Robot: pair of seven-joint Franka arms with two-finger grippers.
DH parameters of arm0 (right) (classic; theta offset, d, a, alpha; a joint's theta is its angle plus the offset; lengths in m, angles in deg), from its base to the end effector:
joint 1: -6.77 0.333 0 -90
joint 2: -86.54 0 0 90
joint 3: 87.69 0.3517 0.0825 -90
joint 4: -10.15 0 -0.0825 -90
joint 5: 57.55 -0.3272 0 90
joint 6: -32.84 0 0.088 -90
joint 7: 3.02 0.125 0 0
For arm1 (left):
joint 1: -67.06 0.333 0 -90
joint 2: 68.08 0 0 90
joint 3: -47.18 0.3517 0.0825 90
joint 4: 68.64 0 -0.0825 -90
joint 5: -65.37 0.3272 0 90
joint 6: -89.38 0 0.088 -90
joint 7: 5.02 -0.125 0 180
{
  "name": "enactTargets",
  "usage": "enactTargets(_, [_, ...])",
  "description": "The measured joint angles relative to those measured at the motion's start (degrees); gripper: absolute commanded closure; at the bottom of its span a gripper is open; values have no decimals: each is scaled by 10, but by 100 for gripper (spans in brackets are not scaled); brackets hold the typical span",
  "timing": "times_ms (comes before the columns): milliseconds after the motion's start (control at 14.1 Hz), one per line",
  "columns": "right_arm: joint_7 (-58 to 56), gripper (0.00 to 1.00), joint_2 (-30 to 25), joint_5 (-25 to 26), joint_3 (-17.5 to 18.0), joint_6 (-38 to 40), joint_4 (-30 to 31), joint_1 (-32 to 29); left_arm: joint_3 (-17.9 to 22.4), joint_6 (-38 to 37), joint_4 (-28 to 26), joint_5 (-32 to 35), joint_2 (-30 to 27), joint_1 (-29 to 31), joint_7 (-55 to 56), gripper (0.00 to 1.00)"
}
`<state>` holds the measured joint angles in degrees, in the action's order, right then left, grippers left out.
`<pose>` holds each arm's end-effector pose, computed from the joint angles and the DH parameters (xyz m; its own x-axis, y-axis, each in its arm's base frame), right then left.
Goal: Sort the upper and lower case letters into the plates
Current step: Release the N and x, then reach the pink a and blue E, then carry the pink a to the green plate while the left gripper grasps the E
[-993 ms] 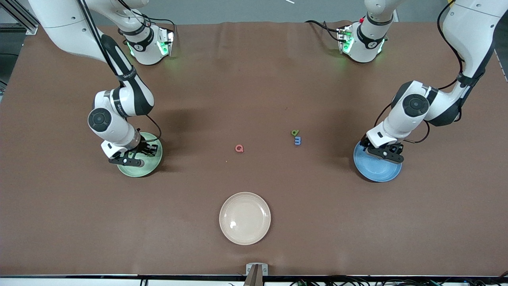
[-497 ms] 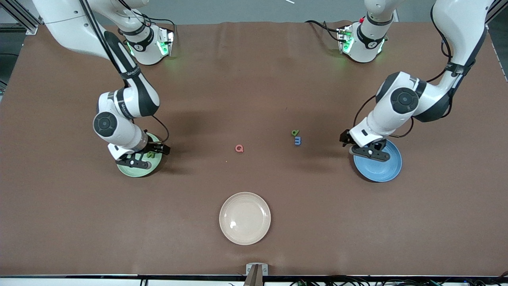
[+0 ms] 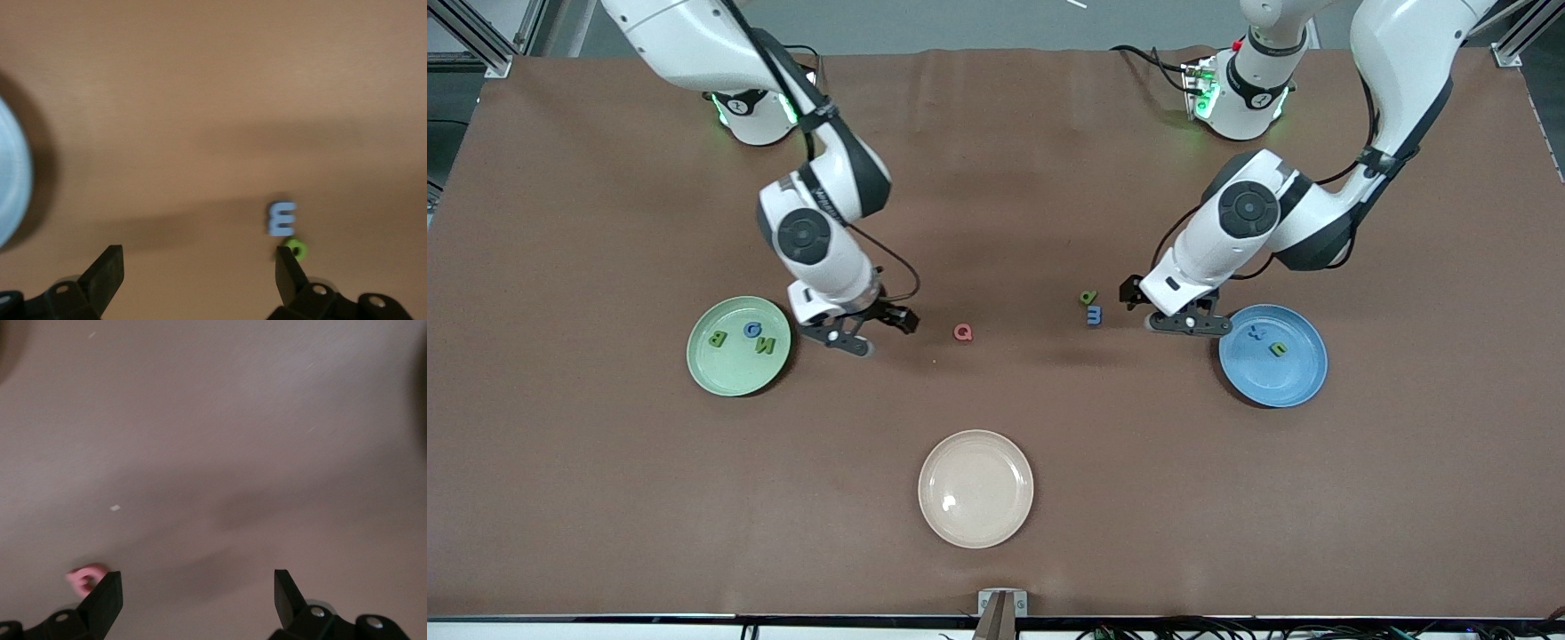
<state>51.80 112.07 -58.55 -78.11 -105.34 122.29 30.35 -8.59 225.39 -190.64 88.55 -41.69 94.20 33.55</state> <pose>0.5035 0.3201 0.3076 0.9171 -0.3940 -0.0606 -0.3973 -0.9158 -0.0590 0.4926 -0.2251 0.3338 0.9973 -0.0697 -0.0239 -0.0671 -0.9930 0.0972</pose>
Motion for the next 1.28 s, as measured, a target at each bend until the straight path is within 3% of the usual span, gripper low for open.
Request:
enactTargets(213, [49, 0, 51, 4, -1, -2, -50, 34, 37, 0, 37, 1, 37, -61, 28, 0])
enactTargets(426, [45, 0, 95, 65, -1, -4, -92, 54, 143, 0, 79, 2, 58, -202, 72, 0])
enactTargets(568, [32, 0, 115, 100, -1, -4, -107, 64, 186, 0, 97, 2, 72, -268, 96, 0])
enactTargets(993, [18, 4, 135, 111, -1, -30, -125, 79, 200, 7, 107, 22, 102, -278, 108, 7])
enactTargets(1277, [18, 21, 148, 115, -2, -52, -125, 91, 210, 47, 91, 49, 121, -277, 141, 12])
